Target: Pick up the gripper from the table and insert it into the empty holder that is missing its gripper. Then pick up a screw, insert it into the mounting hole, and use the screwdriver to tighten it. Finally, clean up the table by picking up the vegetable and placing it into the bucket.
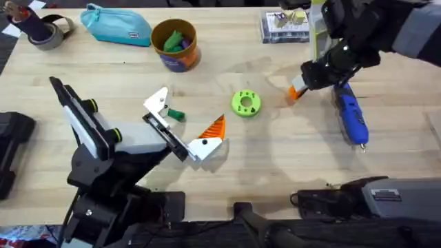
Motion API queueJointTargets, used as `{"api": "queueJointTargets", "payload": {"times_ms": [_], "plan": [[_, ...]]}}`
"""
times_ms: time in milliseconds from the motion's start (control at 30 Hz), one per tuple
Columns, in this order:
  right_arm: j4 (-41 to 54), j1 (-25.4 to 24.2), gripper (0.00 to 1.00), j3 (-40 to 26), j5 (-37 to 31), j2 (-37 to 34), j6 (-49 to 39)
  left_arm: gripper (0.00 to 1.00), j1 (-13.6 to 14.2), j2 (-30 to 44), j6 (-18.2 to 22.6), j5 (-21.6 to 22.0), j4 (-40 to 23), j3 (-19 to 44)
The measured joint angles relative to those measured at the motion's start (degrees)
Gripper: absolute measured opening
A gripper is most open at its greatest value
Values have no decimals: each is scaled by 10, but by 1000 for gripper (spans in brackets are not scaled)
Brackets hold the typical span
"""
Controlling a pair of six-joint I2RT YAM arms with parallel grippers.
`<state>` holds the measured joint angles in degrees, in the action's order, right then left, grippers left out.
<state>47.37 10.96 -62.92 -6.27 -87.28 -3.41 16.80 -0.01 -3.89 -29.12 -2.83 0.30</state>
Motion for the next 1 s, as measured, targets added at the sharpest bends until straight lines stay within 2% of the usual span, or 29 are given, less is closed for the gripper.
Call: {"api": "queueJointTargets", "payload": {"times_ms": [33, 100, 367, 533, 700, 733, 800, 867, 1000], "plan": [[0, 0, 197, 0, 0, 0, -1, 995, 0, 0, 0, 0, 0, 0], [-1, 0, 31, 0, 1, 0, 0, 995, 0, 0, 0, 0, 0, 0], [4, 0, 12, -1, 1, 1, 0, 995, 0, 0, 0, 0, 0, 0], [51, 0, 10, -1, 1, 26, 6, 995, 0, 0, 0, 0, 0, 0], [74, 0, 10, -1, 1, 116, 43, 995, 0, 0, 0, 0, 0, 0], [80, 0, 10, -1, 2, 181, 66, 995, 0, 0, 0, 0, 0, 0], [85, 0, 10, -1, 9, 217, 77, 995, 0, 0, 0, 0, 0, 0], [87, 0, 10, -1, 58, 299, 92, 995, 0, 0, 0, 0, 0, 0], [87, 0, 10, -1, 108, 374, 108, 995, 0, 0, 0, 0, 0, 0]]}}
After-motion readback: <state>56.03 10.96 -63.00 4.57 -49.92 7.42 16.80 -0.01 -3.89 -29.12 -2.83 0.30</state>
